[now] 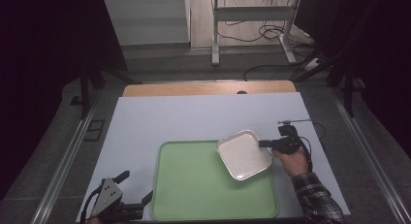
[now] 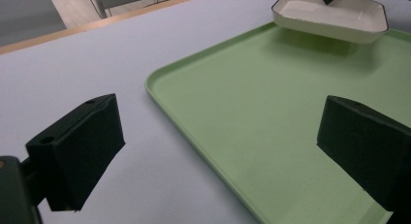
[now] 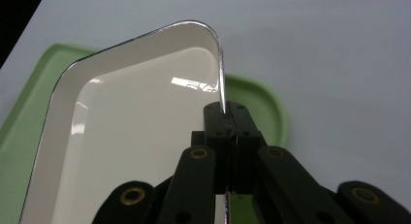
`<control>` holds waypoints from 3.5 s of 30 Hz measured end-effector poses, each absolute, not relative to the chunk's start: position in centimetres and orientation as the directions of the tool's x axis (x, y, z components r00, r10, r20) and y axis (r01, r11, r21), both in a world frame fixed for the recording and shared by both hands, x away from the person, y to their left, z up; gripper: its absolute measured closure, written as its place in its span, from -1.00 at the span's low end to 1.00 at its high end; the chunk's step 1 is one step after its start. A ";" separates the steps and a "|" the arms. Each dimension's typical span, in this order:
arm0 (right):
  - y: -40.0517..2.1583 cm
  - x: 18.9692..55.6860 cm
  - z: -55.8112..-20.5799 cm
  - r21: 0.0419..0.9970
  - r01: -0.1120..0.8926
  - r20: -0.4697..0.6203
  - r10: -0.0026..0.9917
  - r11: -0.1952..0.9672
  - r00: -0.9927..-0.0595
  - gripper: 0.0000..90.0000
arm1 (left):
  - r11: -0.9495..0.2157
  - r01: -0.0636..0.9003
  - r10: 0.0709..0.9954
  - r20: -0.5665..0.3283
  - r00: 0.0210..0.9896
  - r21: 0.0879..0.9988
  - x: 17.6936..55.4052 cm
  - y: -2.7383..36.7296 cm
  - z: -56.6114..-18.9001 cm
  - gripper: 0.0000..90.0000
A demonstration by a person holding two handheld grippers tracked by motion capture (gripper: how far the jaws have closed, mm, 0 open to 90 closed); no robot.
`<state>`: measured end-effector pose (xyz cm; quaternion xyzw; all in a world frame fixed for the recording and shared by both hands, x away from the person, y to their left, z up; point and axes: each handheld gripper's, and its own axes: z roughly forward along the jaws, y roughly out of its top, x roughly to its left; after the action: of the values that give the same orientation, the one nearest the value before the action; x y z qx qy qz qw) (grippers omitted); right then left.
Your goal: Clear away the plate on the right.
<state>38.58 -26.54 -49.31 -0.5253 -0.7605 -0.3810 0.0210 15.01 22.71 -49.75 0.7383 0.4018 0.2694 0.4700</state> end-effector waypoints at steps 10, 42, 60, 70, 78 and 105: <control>-22.7 37.7 -50.3 0.531 0.823 0.441 0.763 0.202 -0.472 0.98 | -0.237 0.342 0.846 0.020 0.532 0.910 15.0 22.7 -49.8 -0.94; -21.3 33.0 -48.2 0.687 0.570 0.168 0.665 0.451 -0.728 -0.06 | -0.240 0.338 0.844 0.024 0.536 0.910 15.0 22.7 -49.8 -0.94; -20.9 29.1 -47.4 0.698 0.518 0.155 0.602 0.494 -0.784 0.21 | -0.245 0.337 0.844 0.029 0.536 0.909 15.0 22.6 -49.8 -0.94; -19.7 27.5 -47.9 0.667 0.500 0.154 0.555 0.552 -0.818 0.42 | -0.246 0.337 0.843 0.030 0.537 0.909 15.0 22.6 -49.8 -0.94; -18.7 26.9 -48.5 0.636 0.491 0.158 0.522 0.596 -0.838 0.79 | -0.249 0.337 0.843 0.032 0.537 0.908 15.0 22.6 -49.7 -0.94; -14.9 27.0 -50.6 0.589 0.438 0.135 0.452 0.679 -0.882 0.99 | -0.257 0.337 0.841 0.038 0.539 0.906 15.0 22.5 -49.8 -0.94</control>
<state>27.04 -14.93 -50.61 -0.2430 -0.9161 -0.3186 -0.0109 15.05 22.48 -49.75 0.7446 0.3956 0.2718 0.4639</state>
